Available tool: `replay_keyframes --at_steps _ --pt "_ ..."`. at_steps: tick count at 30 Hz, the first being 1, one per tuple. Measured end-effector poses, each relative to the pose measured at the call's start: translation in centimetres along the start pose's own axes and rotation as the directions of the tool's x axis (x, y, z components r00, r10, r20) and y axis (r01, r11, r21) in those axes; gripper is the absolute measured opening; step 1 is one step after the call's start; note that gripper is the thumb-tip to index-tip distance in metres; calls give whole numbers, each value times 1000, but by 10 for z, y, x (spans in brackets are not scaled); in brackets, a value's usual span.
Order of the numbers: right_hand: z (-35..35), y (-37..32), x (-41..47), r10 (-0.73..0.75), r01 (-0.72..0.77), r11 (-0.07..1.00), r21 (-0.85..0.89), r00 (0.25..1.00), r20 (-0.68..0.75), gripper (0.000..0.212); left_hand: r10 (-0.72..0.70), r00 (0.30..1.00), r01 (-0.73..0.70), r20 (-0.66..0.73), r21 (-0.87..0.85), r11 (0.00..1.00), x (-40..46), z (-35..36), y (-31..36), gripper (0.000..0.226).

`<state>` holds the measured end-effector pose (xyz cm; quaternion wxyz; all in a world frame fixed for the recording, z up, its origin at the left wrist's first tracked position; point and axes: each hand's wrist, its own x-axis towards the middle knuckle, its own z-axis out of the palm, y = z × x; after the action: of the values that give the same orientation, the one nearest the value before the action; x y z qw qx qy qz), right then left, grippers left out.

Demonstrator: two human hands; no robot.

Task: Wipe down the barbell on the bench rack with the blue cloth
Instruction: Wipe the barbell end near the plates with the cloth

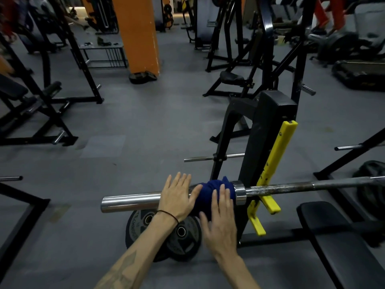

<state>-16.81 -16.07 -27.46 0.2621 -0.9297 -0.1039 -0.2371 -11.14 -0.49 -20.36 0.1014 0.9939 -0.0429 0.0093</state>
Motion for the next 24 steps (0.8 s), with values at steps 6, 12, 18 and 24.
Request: replay_keyframes --at_steps 6,12,18,24 --pt "-6 18 0 -192 201 972 -122 978 82 70 -36 998 35 50 19 999 8 0 -2 103" --pt "14 -23 -5 -164 166 986 -12 980 114 73 -42 991 56 129 -105 993 31 -1 -10 82" --pt "2 -10 4 93 -93 996 -12 996 -11 74 12 999 -12 49 2 1000 6 -7 -6 99" --pt "-3 6 3 -176 187 973 -135 980 94 72 1 998 -1 68 -4 1000 -1 -2 -5 99"
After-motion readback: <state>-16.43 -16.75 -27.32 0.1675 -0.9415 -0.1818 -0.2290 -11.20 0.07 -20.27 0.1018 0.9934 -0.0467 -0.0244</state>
